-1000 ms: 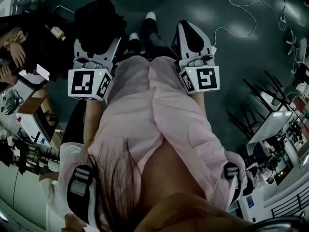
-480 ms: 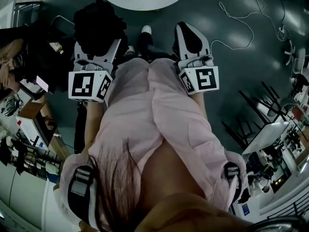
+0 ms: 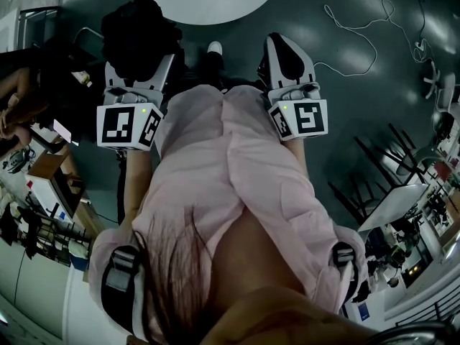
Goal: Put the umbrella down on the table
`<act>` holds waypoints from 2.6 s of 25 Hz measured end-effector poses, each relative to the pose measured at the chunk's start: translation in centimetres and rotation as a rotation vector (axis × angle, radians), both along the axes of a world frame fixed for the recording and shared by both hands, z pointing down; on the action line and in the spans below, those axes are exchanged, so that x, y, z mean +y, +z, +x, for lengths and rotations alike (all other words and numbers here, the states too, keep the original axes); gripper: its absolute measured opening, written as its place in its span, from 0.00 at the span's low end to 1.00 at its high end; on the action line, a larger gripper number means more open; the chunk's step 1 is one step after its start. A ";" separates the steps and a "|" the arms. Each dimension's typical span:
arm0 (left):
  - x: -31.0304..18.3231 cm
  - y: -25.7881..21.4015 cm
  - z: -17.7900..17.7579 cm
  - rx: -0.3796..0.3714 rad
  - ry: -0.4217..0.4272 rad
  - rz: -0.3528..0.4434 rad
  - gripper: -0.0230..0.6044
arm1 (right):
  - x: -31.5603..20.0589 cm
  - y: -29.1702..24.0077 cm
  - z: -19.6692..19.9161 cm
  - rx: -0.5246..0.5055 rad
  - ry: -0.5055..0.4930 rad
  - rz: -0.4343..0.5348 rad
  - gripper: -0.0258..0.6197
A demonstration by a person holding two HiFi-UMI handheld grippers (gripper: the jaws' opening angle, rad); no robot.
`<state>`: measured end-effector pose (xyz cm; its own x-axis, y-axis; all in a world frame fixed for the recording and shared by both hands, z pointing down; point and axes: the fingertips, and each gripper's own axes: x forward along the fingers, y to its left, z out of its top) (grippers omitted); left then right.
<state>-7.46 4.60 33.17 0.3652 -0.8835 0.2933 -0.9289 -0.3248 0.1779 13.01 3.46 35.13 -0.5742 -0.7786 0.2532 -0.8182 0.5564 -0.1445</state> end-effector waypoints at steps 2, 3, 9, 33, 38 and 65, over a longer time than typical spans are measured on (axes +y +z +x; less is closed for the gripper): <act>-0.6 0.1 -0.2 -0.003 -0.007 -0.003 0.55 | -0.7 0.1 -0.1 0.001 -0.002 -0.003 0.10; -0.9 0.3 -0.3 -0.002 -0.009 -0.005 0.55 | -1.0 0.2 -0.1 0.003 -0.003 -0.006 0.10; -1.9 1.3 -0.8 0.017 -0.001 -0.036 0.55 | -2.2 0.6 -1.0 0.009 -0.010 -0.028 0.10; -15.1 1.9 -7.7 0.023 0.186 -0.073 0.55 | -12.1 -0.3 -7.3 0.054 0.193 -0.057 0.10; -15.9 2.6 -7.4 0.021 0.213 -0.094 0.55 | -12.1 -0.1 -6.9 0.066 0.222 -0.068 0.10; -16.7 1.5 -4.7 -0.052 0.144 -0.082 0.55 | -15.4 -0.8 -4.4 0.035 0.141 -0.032 0.10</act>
